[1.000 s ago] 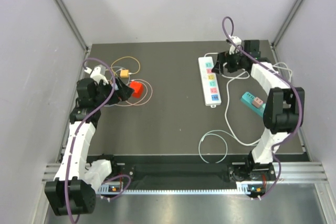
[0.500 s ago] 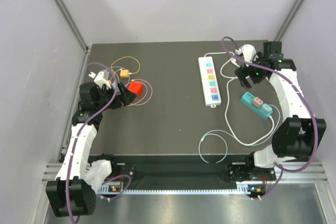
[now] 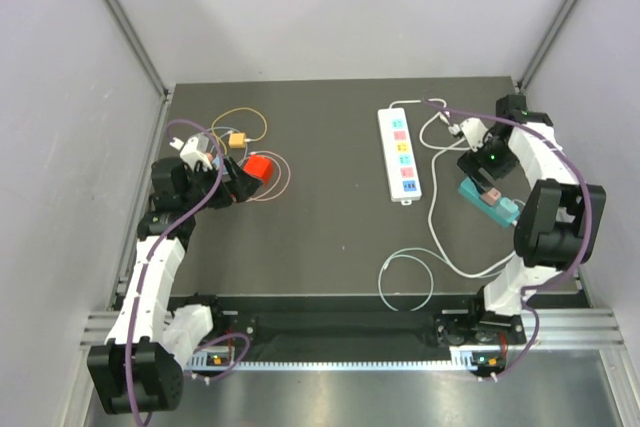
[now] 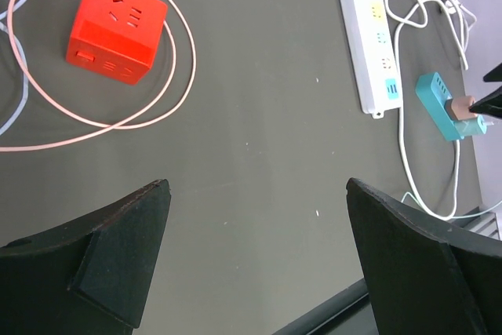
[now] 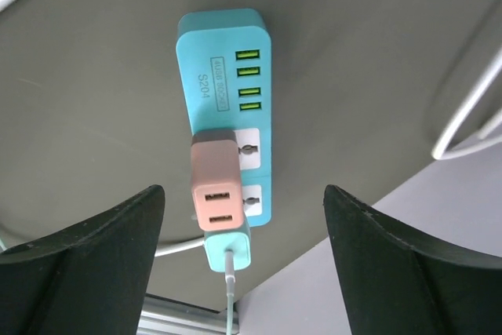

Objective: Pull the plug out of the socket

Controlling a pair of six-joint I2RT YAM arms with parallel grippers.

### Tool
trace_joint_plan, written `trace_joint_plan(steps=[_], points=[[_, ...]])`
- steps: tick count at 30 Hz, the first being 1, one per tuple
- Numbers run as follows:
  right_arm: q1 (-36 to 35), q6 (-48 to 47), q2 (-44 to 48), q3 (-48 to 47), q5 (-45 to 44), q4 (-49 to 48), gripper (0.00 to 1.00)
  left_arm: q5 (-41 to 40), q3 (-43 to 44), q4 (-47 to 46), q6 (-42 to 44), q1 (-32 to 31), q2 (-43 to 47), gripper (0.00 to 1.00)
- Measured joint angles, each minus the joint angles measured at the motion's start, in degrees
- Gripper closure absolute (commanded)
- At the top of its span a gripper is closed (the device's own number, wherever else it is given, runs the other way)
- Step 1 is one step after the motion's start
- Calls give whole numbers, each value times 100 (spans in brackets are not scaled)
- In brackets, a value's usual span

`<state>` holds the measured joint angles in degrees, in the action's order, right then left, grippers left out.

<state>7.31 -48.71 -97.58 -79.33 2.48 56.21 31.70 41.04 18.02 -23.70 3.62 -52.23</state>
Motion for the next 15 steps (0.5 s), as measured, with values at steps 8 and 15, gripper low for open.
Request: trace_joint_plan(steps=[8, 15], points=[[0, -33, -348, 264, -116, -57, 28, 46, -2, -4, -17, 0, 0, 1], [11, -90, -348, 673, -181, -186, 37, 48, -2, -15, -20, 0, 0, 1]])
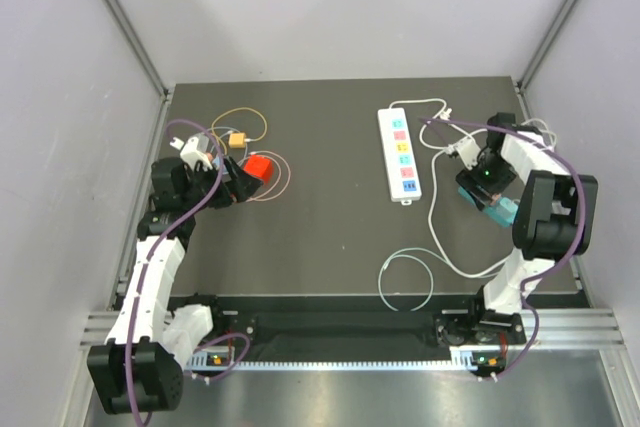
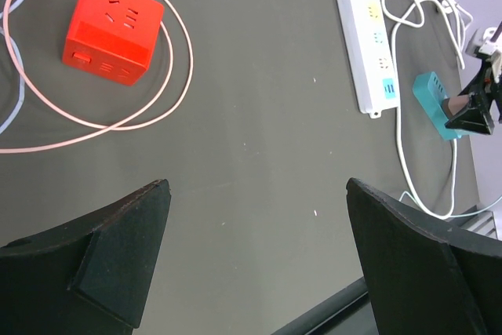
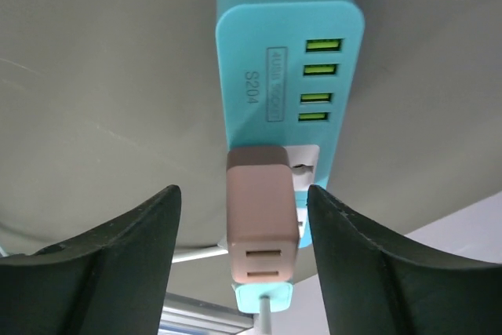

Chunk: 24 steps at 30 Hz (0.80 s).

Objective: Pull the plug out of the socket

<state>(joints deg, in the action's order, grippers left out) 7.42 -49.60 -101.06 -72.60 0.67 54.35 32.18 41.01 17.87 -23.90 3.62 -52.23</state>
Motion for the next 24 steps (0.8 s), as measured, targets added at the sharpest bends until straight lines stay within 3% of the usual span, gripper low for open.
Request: trace_joint_plan(steps=[2, 6, 11, 12, 18, 24], points=[[20, -22, -2, 107, -4, -55, 42, 0, 0, -24, 0, 0, 0, 1], [72, -85, 4, 216, -61, -251, 71, 7, 0, -33, 0, 0, 0, 1], [127, -144, 103, 282, 7, -380, 86, 63, -9, -118, -17, 0, 0, 1], [129, -164, 146, 293, 42, -385, 98, 87, -15, -131, -22, 0, 0, 1], [133, -264, 575, 293, 431, -382, 100, 337, -120, -358, -160, 0, 0, 1], [131, -658, 1014, 271, 1602, -37, 100, 1117, -616, -1580, -1025, -39, -138, 1]])
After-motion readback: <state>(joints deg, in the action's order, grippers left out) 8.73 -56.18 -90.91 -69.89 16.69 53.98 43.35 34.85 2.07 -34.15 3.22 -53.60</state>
